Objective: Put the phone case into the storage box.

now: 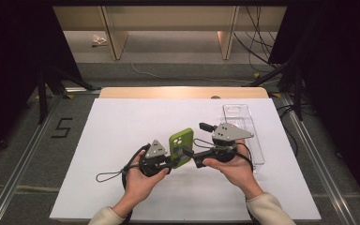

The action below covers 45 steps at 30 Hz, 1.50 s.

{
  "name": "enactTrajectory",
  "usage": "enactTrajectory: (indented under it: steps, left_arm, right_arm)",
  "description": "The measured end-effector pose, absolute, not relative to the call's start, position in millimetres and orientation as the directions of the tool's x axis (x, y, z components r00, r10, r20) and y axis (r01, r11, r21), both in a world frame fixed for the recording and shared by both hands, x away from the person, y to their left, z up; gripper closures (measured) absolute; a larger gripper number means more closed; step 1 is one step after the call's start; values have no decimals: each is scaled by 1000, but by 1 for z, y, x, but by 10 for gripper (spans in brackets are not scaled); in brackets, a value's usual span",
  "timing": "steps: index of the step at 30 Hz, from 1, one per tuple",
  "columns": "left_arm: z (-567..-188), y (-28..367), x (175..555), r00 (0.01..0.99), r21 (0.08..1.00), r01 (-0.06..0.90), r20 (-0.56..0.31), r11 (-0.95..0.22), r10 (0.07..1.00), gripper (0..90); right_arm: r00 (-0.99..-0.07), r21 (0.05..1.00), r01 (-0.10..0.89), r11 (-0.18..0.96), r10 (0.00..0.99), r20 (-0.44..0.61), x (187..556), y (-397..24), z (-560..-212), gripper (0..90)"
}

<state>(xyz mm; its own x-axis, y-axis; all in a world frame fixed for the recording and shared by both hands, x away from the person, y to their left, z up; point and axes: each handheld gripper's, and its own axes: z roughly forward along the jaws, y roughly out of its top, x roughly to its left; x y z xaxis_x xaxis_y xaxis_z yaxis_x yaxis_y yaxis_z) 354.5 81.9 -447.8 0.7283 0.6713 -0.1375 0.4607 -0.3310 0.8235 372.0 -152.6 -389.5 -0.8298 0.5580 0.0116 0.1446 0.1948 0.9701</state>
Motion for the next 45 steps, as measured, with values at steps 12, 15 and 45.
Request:
enactTrajectory:
  steps: [12,15,45]
  left_arm:
    - [-449,86,357,670,817,501,-158,-285,725,773]
    - [-449,85,356,670,816,502,-156,-288,726,773]
    - [-450,76,355,670,810,507,-156,-294,726,772]
  right_arm:
    - [-782,975,147,165,623,12,371,-146,-399,15]
    - [-779,976,149,157,627,18,370,-144,-401,16]
    - [-743,978,149,148,670,12,365,-123,-411,3]
